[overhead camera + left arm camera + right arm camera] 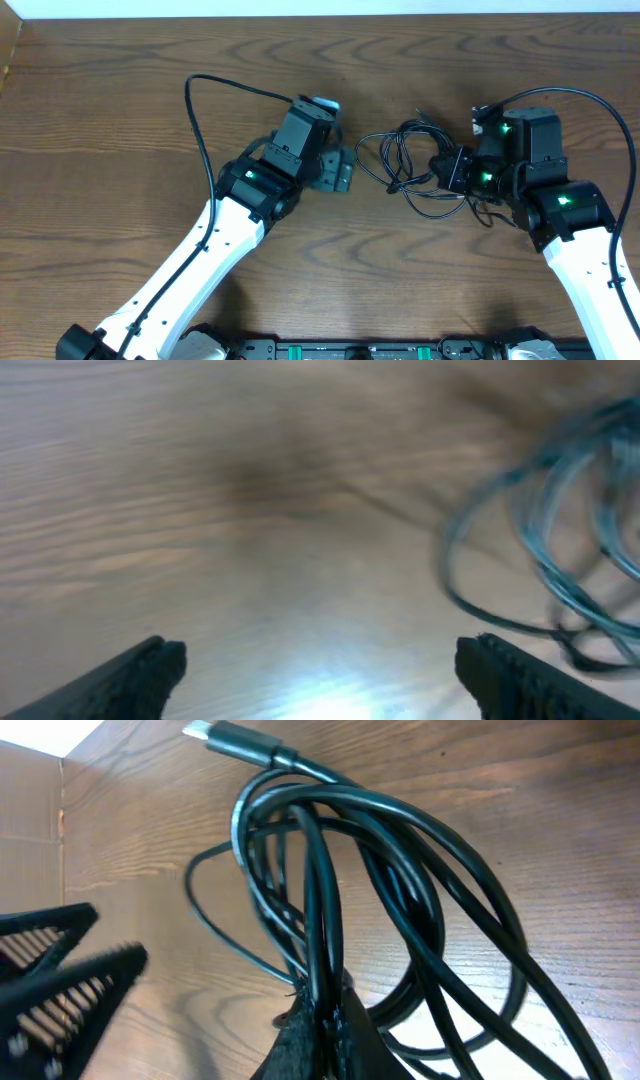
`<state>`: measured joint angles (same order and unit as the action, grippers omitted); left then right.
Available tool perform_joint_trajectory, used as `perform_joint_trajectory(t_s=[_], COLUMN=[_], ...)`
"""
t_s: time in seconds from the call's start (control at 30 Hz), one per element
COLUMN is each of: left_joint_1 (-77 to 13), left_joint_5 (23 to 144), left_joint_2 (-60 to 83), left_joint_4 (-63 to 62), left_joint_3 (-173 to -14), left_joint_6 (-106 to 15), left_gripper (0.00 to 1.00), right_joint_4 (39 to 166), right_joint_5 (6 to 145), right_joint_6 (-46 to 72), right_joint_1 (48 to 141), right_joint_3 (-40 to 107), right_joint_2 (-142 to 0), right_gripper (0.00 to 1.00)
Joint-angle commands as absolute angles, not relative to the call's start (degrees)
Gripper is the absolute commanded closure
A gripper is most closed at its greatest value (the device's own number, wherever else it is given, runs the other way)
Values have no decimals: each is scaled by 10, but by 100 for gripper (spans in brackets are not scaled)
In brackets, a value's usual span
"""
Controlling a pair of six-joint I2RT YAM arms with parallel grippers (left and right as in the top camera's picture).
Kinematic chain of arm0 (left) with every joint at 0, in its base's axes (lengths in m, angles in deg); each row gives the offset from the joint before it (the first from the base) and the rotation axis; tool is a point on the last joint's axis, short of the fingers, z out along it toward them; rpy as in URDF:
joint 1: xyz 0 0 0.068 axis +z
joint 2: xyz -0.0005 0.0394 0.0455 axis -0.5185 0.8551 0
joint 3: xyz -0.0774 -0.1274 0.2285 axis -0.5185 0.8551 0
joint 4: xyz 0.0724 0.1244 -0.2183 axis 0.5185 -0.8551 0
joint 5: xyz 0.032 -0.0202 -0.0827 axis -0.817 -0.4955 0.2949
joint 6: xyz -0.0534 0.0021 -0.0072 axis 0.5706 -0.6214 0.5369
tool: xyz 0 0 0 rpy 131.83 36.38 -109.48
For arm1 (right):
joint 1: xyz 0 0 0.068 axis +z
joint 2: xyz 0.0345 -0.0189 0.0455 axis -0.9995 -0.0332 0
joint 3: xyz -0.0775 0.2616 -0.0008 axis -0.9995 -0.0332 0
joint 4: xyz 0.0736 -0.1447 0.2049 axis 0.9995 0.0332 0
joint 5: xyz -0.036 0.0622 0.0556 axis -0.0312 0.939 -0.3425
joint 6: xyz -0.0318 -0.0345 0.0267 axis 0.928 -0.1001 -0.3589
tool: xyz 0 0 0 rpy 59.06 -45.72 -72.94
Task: Untangle cables
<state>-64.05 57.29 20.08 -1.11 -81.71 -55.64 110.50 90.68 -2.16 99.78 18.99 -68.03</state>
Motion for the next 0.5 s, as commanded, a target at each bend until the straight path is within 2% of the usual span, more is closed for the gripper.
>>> perform_joint_trajectory(t_s=[0.0, 0.47], left_joint_1=[-640, -640], left_joint_5=[704, 702], left_joint_2=[191, 191], left_joint_4=[-15, -35], left_joint_3=[-822, -822], left_joint_6=[-617, -655], left_gripper=[5, 5], right_joint_4=[1096, 1084], right_joint_5=[922, 978], right_joint_6=[6, 50], right_joint_1=[995, 971], right_joint_3=[191, 191], right_joint_2=[-669, -668], right_gripper=[99, 99])
